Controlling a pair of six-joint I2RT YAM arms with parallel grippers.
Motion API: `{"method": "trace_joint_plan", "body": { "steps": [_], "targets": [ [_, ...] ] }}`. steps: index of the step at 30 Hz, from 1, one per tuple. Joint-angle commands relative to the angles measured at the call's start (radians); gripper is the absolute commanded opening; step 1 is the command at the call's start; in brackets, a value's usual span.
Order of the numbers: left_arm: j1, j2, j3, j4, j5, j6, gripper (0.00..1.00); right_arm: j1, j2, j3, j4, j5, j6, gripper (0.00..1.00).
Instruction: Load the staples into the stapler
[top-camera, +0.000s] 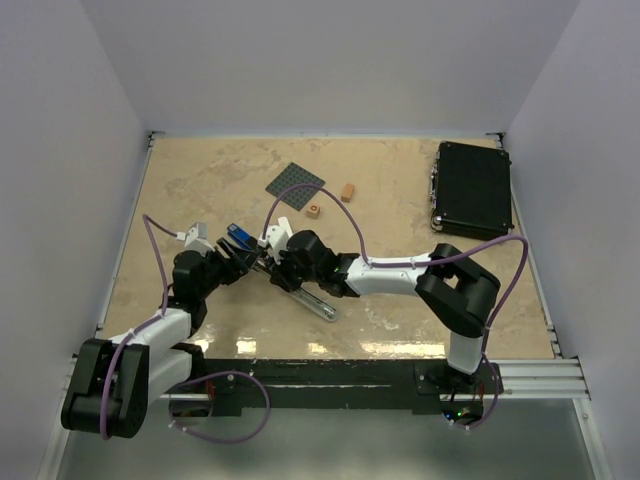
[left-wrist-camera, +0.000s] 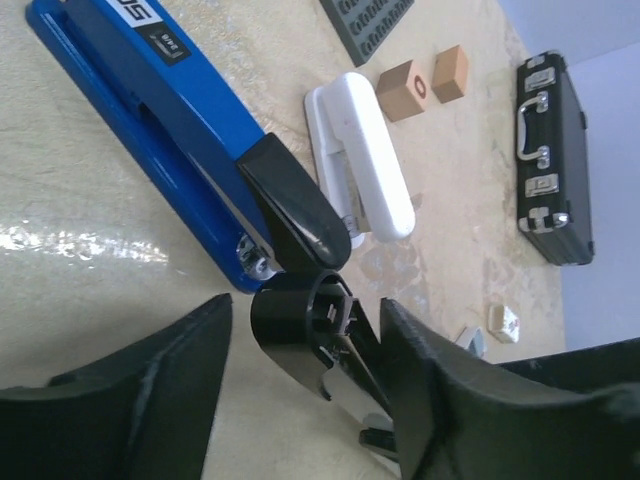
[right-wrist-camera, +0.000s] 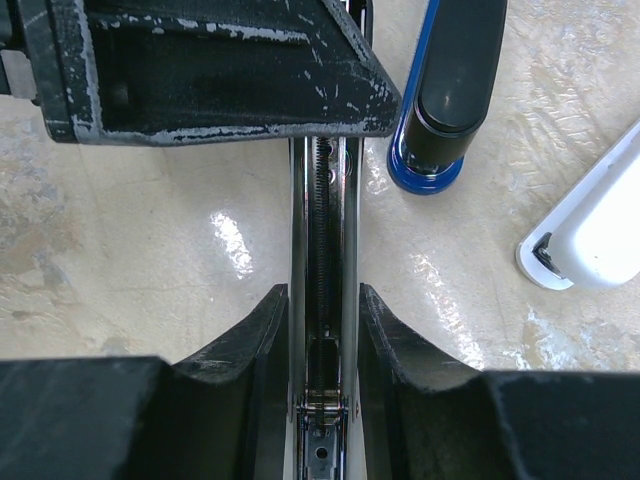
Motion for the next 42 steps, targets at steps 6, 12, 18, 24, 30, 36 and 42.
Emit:
{"method": "trace_joint_plan", "body": {
  "steps": [6, 12, 18, 24, 30, 36, 42],
  "targets": [
    [0.008, -0.032, 0.004, 0.095, 0.000, 0.020, 0.28, -0.006, -0.050, 0.016, 0.087, -0.038, -0.014, 0.07],
    [0.008, -0.080, 0.046, 0.003, -0.070, 0.124, 0.00, -0.006, -0.060, 0.053, -0.022, -0.057, -0.016, 0.34],
    [0.008, -0.136, 0.084, -0.077, -0.167, 0.252, 0.00, -0.009, -0.174, -0.059, -0.025, -0.006, 0.016, 0.55],
    [0.006, -0.170, 0.115, -0.101, -0.213, 0.325, 0.00, -0.009, -0.318, -0.243, 0.017, 0.043, 0.030, 0.57],
    [0.003, -0.208, 0.121, -0.109, -0.232, 0.361, 0.00, -0.009, -0.398, -0.415, 0.099, 0.052, 0.068, 0.59],
    [0.003, -0.227, 0.119, -0.124, -0.230, 0.368, 0.00, -0.009, -0.386, -0.512, 0.251, 0.031, 0.133, 0.60],
    [0.001, -0.232, 0.123, -0.140, -0.225, 0.367, 0.00, -0.038, -0.341, -0.601, 0.485, -0.021, 0.166, 0.54]
  ]
}}
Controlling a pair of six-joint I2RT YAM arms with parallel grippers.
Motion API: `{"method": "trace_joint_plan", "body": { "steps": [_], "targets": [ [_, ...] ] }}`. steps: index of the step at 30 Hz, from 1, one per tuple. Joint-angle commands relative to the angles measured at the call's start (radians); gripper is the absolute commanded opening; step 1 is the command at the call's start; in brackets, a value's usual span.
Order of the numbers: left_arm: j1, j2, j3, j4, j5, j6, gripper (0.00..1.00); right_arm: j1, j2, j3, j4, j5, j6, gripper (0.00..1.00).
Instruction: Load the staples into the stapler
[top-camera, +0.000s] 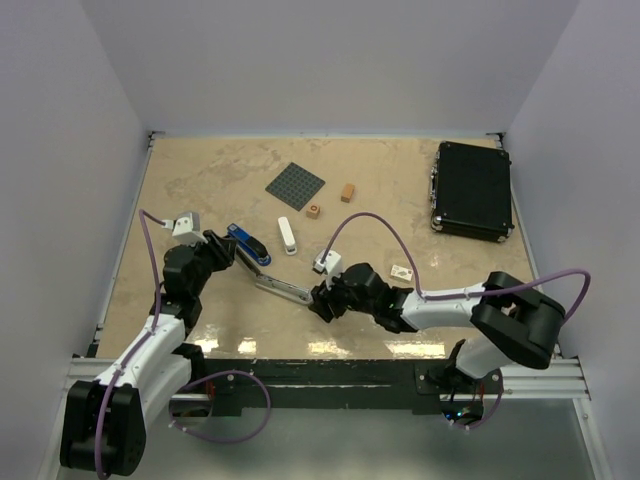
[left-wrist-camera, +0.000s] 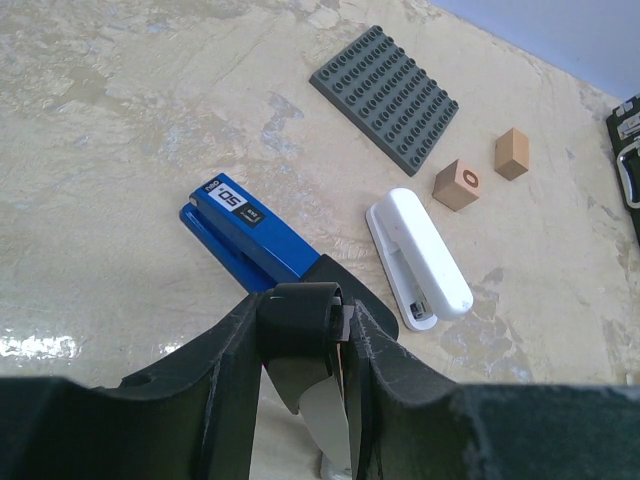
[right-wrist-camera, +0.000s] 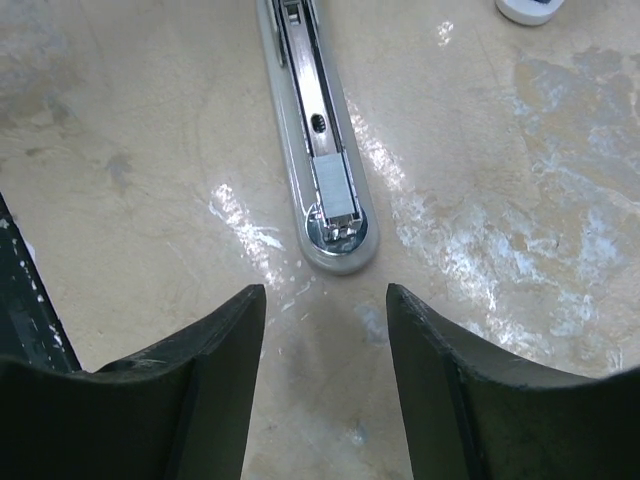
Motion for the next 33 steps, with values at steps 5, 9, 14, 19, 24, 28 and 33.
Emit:
{"method": "trace_joint_plan", "body": {
  "steps": [5, 9, 14, 19, 24, 28, 33],
  "targets": [
    [-0.002, -0.012, 0.043, 0.020, -0.009, 0.022, 0.00, -0.050, 0.109, -0.070, 0.389, -0.091, 0.039, 0.49],
    [-0.002, -0.012, 0.046, 0.012, -0.013, 0.022, 0.00, -0.060, 0.155, -0.070, 0.457, -0.134, 0.042, 0.47],
    [-0.002, -0.012, 0.046, 0.001, -0.013, 0.021, 0.00, -0.060, 0.192, -0.050, 0.492, -0.154, 0.037, 0.46],
    [-0.002, -0.009, 0.046, 0.000, -0.016, 0.015, 0.00, -0.069, 0.238, -0.030, 0.512, -0.170, 0.033, 0.43],
    [-0.002, -0.012, 0.052, -0.006, -0.010, 0.013, 0.00, -0.080, 0.264, -0.026, 0.541, -0.191, 0.031, 0.38],
    [-0.005, -0.014, 0.059, -0.011, 0.004, 0.018, 0.00, -0.083, 0.264, -0.020, 0.544, -0.205, 0.028, 0.36],
    [-0.027, -0.018, 0.063, -0.014, 0.016, 0.027, 0.00, -0.086, 0.272, -0.007, 0.546, -0.225, 0.022, 0.29]
  ]
}}
